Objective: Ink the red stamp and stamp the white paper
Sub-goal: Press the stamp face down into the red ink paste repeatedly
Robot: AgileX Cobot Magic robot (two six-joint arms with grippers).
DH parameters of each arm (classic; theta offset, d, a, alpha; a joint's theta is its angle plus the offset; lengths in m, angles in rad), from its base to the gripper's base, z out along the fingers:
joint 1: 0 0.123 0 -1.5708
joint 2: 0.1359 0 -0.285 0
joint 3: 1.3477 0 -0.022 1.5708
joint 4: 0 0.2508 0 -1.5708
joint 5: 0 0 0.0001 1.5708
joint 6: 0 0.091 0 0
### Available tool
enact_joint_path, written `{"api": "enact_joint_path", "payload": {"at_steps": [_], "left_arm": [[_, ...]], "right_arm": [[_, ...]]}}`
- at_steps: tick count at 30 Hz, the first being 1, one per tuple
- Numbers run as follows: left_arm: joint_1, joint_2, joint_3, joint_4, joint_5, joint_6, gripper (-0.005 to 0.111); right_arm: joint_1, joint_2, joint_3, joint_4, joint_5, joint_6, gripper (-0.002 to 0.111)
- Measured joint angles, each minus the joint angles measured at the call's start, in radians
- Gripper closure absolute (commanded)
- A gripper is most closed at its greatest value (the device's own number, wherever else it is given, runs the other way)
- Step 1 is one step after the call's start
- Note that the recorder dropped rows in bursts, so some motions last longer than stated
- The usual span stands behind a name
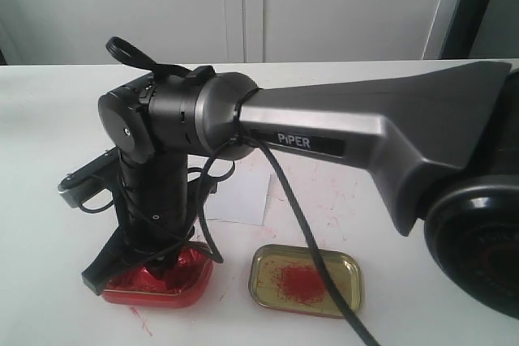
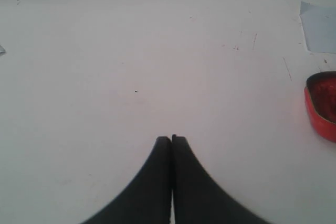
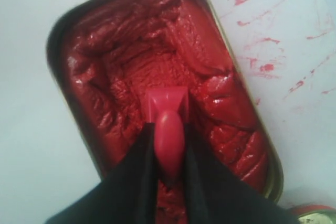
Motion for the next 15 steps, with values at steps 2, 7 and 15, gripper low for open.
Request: {"api": "enact_joint_path", "payload": {"at_steps": [2,7,15], "left_arm": [[0.0,0.0,0.0,0.0,0.0,0.0,0.107],[0.0,0.0,0.0,0.0,0.0,0.0,0.107],[0.0,0.0,0.0,0.0,0.0,0.0,0.107]], "right_arm": [[-0.004,-0.006,0.0,0.0,0.0,0.002,0.108],[-0.008,-0.024,0.0,0.005,0.0,0.006,0.108],[-0.03,-0.012,0.0,0.056,0.002,0.008,0.108]]}}
